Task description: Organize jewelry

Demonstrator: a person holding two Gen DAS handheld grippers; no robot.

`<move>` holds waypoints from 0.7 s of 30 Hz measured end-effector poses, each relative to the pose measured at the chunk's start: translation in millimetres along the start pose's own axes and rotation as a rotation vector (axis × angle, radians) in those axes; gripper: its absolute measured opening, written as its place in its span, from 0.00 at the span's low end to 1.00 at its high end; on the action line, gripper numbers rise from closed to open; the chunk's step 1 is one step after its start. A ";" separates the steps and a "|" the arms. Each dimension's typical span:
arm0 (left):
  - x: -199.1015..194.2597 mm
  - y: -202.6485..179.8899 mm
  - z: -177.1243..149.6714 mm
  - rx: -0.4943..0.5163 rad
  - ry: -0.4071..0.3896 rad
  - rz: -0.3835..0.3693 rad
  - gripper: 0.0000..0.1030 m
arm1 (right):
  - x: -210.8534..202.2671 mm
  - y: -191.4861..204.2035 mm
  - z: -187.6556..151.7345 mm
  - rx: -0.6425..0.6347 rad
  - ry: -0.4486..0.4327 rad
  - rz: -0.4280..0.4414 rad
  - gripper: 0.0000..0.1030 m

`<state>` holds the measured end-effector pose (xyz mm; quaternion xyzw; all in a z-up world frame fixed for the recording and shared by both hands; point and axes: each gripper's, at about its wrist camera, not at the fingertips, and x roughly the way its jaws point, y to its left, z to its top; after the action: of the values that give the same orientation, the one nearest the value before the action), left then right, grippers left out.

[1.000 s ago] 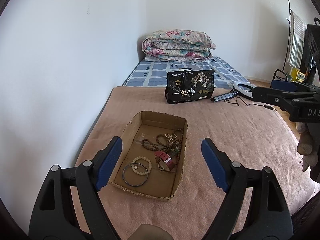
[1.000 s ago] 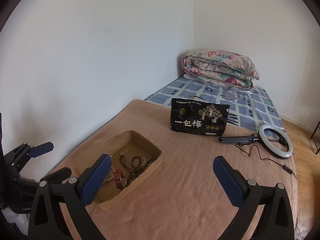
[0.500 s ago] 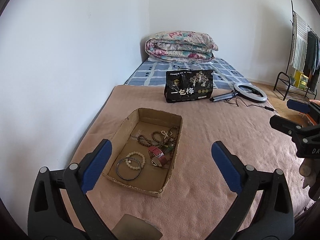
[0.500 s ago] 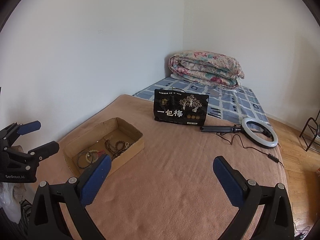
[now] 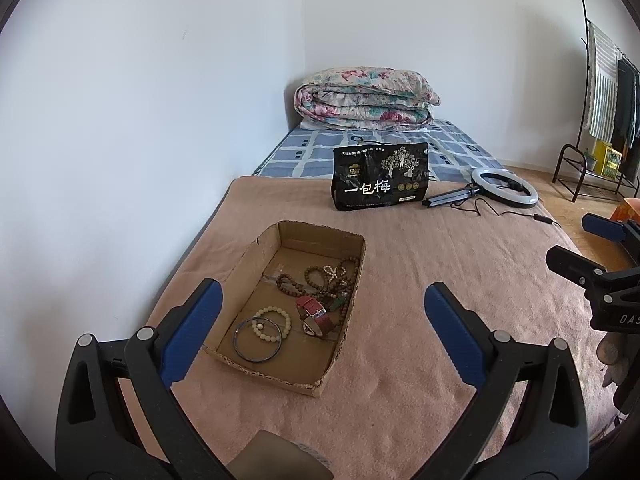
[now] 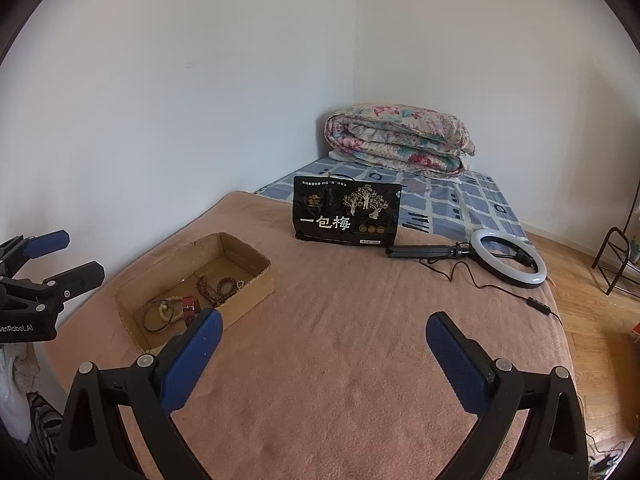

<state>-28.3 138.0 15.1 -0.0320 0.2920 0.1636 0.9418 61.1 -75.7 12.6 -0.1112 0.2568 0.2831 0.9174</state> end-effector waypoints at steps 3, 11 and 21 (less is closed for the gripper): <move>1.8 -2.4 -2.8 0.009 0.007 0.002 1.00 | 1.9 -1.6 -2.1 -0.001 0.008 -0.004 1.00; 2.9 -1.3 -2.9 0.007 0.011 0.000 1.00 | 3.5 -4.8 -6.4 0.000 0.018 -0.012 1.00; 3.2 -1.2 -3.1 0.006 0.013 0.001 1.00 | 4.7 -6.2 -7.3 0.006 0.025 -0.011 1.00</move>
<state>-27.2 137.3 10.7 -0.0302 0.2986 0.1628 0.9399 64.9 -81.1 4.3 -0.1133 0.2685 0.2758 0.9160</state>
